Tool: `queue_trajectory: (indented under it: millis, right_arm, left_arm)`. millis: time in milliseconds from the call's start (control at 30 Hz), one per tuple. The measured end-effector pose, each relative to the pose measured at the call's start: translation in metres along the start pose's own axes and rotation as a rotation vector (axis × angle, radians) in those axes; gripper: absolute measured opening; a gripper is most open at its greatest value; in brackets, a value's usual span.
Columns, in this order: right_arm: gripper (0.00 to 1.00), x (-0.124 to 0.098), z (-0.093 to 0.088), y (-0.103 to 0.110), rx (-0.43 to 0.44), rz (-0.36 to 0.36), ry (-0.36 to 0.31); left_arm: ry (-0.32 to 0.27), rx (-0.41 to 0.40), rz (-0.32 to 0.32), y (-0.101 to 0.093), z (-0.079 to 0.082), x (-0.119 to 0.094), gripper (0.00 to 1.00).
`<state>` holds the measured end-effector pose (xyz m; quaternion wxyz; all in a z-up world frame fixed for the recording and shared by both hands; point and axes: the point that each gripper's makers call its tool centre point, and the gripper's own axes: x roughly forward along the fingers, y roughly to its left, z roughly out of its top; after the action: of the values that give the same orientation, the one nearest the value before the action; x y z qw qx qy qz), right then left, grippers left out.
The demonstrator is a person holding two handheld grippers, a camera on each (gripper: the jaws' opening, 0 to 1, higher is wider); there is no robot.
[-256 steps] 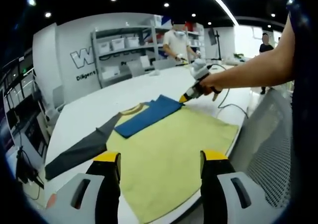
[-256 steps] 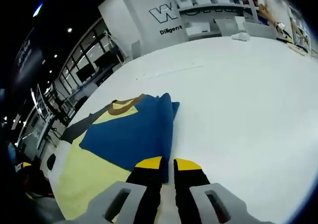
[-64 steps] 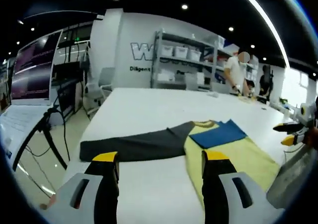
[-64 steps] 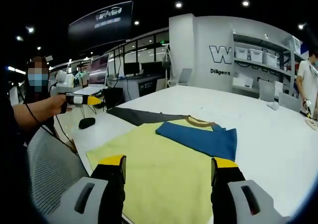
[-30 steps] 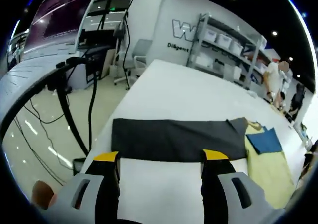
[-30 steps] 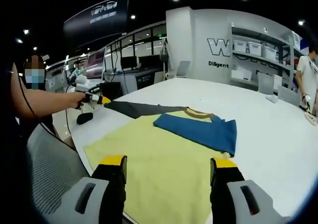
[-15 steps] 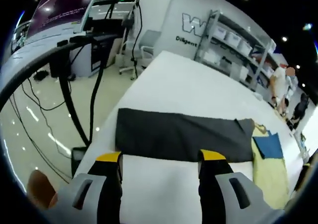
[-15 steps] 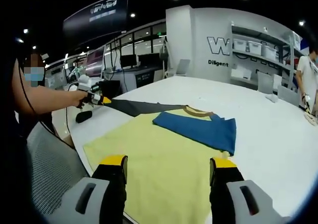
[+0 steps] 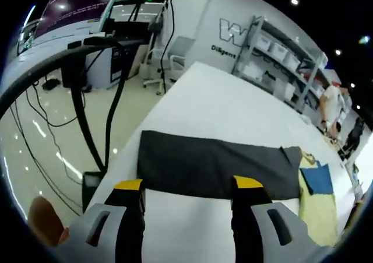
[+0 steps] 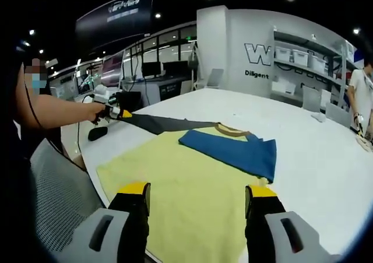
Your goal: Fold the garment on the visible template until the final outline fits inside the template.
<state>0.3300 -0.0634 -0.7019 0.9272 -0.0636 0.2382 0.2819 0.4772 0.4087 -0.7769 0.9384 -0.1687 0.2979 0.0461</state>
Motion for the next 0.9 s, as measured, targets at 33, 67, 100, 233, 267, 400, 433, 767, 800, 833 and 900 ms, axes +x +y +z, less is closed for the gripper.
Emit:
queue_trajectory:
  millis: [33, 67, 100, 233, 267, 400, 433, 767, 800, 833, 900]
  right_arm:
    - [0.66, 0.000, 0.000, 0.000, 0.001, 0.000, 0.001]
    - [0.66, 0.000, 0.000, 0.000, 0.000, 0.000, 0.002]
    - [0.66, 0.000, -0.001, 0.000, 0.000, 0.000, 0.003]
    - [0.66, 0.001, -0.002, -0.001, 0.002, -0.002, 0.008]
    - [0.65, 0.001, -0.002, -0.002, 0.003, -0.003, 0.009]
    - [0.65, 0.001, -0.003, -0.003, 0.005, -0.005, 0.010]
    - [0.65, 0.001, -0.003, -0.003, 0.005, -0.005, 0.011]
    - [0.63, 0.002, -0.004, -0.003, -0.001, -0.003, 0.016]
    - [0.63, 0.002, -0.004, -0.003, -0.003, -0.003, 0.018]
    - [0.63, 0.002, -0.005, -0.003, -0.004, -0.003, 0.018]
    - [0.62, 0.002, -0.005, -0.003, -0.005, -0.003, 0.020]
  left_arm:
    - [-0.002, -0.002, 0.008, 0.001, 0.001, 0.000, 0.53]
    - [-0.004, -0.004, 0.015, 0.001, 0.002, 0.000, 0.52]
    - [-0.007, -0.013, 0.019, 0.002, 0.003, 0.001, 0.52]
    - [-0.017, -0.025, 0.040, 0.004, 0.006, 0.003, 0.50]
    - [-0.019, -0.025, 0.047, 0.004, 0.007, 0.004, 0.49]
    - [-0.005, -0.014, 0.066, 0.003, 0.006, 0.006, 0.41]
    - [-0.007, -0.015, 0.067, 0.004, 0.007, 0.006, 0.40]
    - [-0.011, -0.036, 0.108, 0.016, 0.010, 0.009, 0.33]
    - [-0.009, -0.034, 0.109, 0.017, 0.010, 0.009, 0.32]
    - [-0.005, -0.030, 0.115, 0.019, 0.010, 0.011, 0.30]
    - [-0.003, -0.034, 0.125, 0.022, 0.010, 0.012, 0.25]
